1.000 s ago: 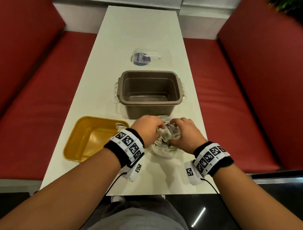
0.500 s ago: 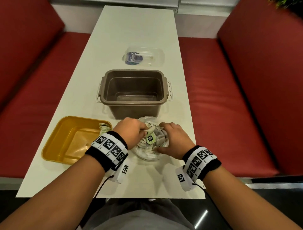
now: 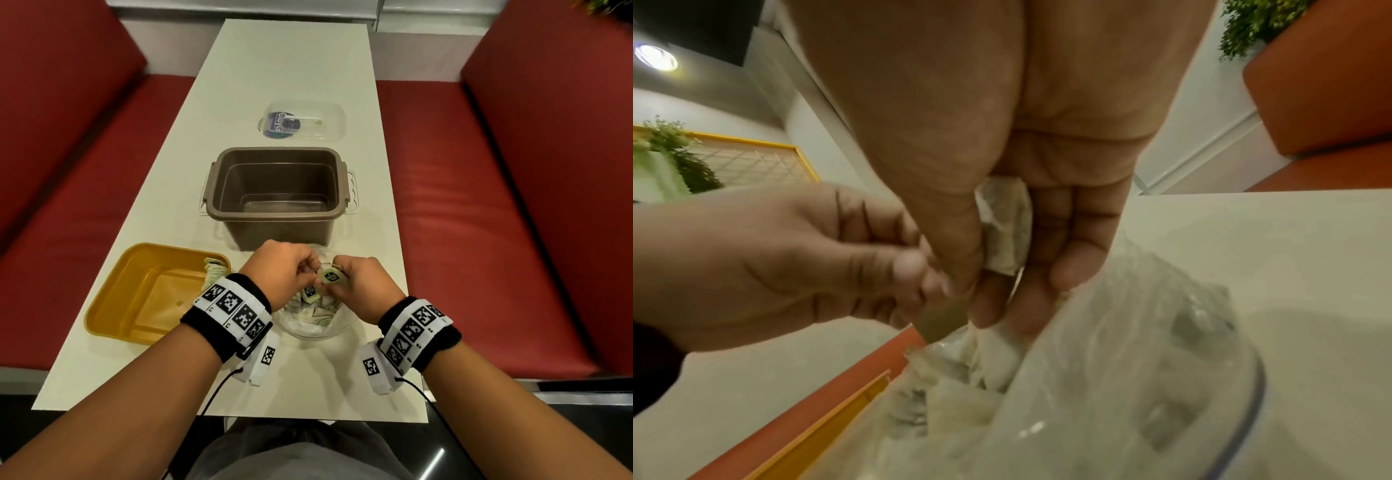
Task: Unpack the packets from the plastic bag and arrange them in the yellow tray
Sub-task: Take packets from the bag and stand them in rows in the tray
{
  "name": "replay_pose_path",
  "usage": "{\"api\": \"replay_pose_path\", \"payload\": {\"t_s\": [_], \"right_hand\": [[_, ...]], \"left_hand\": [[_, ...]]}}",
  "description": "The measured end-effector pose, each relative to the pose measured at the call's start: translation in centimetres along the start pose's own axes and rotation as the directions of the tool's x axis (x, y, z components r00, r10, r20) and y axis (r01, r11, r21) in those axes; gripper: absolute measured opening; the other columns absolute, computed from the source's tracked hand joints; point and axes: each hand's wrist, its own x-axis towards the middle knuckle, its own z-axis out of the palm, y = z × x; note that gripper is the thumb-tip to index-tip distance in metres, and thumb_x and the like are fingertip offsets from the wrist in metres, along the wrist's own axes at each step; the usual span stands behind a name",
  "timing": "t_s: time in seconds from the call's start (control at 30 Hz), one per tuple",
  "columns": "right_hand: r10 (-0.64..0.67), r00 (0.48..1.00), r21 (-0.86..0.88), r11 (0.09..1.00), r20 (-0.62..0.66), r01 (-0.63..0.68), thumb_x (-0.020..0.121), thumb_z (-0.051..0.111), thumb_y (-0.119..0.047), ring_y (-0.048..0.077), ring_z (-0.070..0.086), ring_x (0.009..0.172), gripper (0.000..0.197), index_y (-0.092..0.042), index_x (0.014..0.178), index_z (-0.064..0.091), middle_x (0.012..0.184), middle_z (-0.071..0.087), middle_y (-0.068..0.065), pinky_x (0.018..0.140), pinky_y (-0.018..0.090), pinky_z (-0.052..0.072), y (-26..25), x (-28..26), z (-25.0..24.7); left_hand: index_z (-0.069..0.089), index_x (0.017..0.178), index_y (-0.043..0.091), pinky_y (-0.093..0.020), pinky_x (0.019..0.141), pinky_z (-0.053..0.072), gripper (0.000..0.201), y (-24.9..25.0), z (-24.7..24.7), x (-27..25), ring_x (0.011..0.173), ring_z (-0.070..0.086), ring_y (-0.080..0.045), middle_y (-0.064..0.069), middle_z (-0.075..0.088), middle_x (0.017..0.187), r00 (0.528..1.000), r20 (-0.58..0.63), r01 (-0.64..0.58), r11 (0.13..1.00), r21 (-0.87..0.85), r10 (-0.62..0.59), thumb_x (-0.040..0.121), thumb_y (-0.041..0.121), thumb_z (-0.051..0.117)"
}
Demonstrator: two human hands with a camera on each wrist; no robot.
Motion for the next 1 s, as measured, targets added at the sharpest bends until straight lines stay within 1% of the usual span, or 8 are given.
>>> {"api": "replay_pose_path", "payload": {"t_s": [0.2, 0.33, 0.5, 0.67, 0.77, 0.83, 0.9, 1.0], "right_hand": [[0.036, 0.999, -0.010, 0.999, -0.005, -0.036, 0.087, 0.059, -0.019, 0.028, 0.066, 0.073, 0.013, -0.021, 0.086, 0.047, 0.077, 0.071, 0.005, 0.069, 0.041, 0.054, 1.1, -0.1, 0.7], [0.010, 1.000, 0.029, 1.000, 0.025, -0.011, 0.092, 0.049, -0.004, 0.011, 0.068, 0.071, 0.014, -0.018, 0.096, 0.052, 0.079, 0.074, -0.005, 0.072, 0.032, 0.056, 1.3, -0.2, 0.6], [0.001, 1.000, 0.122, 0.993, 0.026, -0.004, 0.094, 0.044, 0.003, -0.005, 0.062, 0.059, 0.027, -0.013, 0.106, 0.062, 0.082, 0.072, -0.003, 0.063, 0.009, 0.046, 0.9, -0.7, 0.2], [0.000, 1.000, 0.100, 0.995, 0.023, -0.003, 0.088, 0.040, 0.008, -0.010, 0.060, 0.066, 0.039, -0.014, 0.108, 0.066, 0.081, 0.068, -0.009, 0.067, 0.008, 0.044, 0.4, -0.7, -0.5], [-0.027, 0.999, 0.090, 0.996, -0.017, 0.029, 0.094, 0.050, -0.003, 0.006, 0.066, 0.087, 0.026, -0.018, 0.108, 0.066, 0.094, 0.071, -0.006, 0.078, 0.018, 0.050, 0.3, -0.7, -0.5], [-0.031, 0.999, 0.120, 0.992, -0.025, 0.033, 0.097, 0.056, -0.015, 0.004, 0.067, 0.082, 0.014, -0.022, 0.105, 0.064, 0.090, 0.072, -0.006, 0.075, 0.018, 0.051, 0.2, -0.7, -0.3], [-0.040, 0.999, 0.124, 0.991, -0.021, 0.043, 0.096, 0.059, -0.018, -0.002, 0.065, 0.068, 0.010, -0.026, 0.102, 0.062, 0.081, 0.072, -0.006, 0.065, 0.011, 0.046, -0.4, -0.9, -0.3], [-0.036, 0.999, 0.108, 0.993, -0.026, 0.039, 0.093, 0.057, -0.011, 0.009, 0.068, 0.070, 0.021, -0.030, 0.101, 0.060, 0.085, 0.071, -0.002, 0.064, 0.020, 0.052, -1.1, -1.1, -0.3]], "left_hand": [[0.064, 0.106, 0.022, -0.032, 0.084, 0.049, 0.040, -1.2, 3.7, 0.4, 0.097, 0.058, -0.019, 0.002, 0.063, 0.103, 0.990, 0.073, 0.088, 0.940, 0.330, -0.119, 0.075, 0.045, 0.076], [0.063, 0.104, 0.020, -0.034, 0.087, 0.048, 0.039, -1.1, 4.4, 0.6, 0.100, 0.057, -0.022, -0.001, 0.061, 0.104, 0.991, 0.033, 0.109, 0.921, 0.375, -0.131, 0.075, 0.044, 0.075], [0.069, 0.101, 0.025, -0.029, 0.085, 0.050, 0.023, -1.6, 3.2, 0.8, 0.096, 0.062, -0.018, 0.004, 0.069, 0.099, 0.985, 0.083, 0.120, 0.949, 0.290, -0.150, 0.081, 0.035, 0.074], [0.069, 0.098, 0.029, -0.029, 0.083, 0.052, 0.010, -2.2, 1.4, 0.5, 0.085, 0.065, -0.013, 0.007, 0.071, 0.086, 0.992, 0.030, 0.114, 0.983, 0.144, -0.119, 0.089, 0.027, 0.067], [0.057, 0.102, 0.035, -0.028, 0.075, 0.051, 0.023, -1.8, 0.5, -0.2, 0.075, 0.062, -0.010, 0.009, 0.065, 0.078, 0.996, -0.052, 0.076, 0.997, 0.034, -0.074, 0.089, 0.018, 0.064], [0.059, 0.098, 0.035, -0.028, 0.073, 0.053, 0.021, -1.3, -0.1, -0.5, 0.072, 0.062, -0.009, 0.009, 0.066, 0.077, 0.997, -0.071, 0.031, 0.999, 0.004, -0.031, 0.089, 0.015, 0.061], [0.069, 0.099, 0.031, -0.029, 0.081, 0.054, 0.022, -1.0, -0.7, -0.8, 0.080, 0.065, -0.008, 0.009, 0.072, 0.087, 0.998, -0.071, -0.002, 1.000, 0.029, 0.004, 0.090, 0.015, 0.058], [0.071, 0.115, 0.028, -0.031, 0.092, 0.052, 0.035, -0.8, -1.6, -1.3, 0.097, 0.066, -0.012, 0.005, 0.073, 0.105, 0.998, -0.069, -0.005, 0.995, 0.098, 0.012, 0.089, 0.011, 0.055]]}}
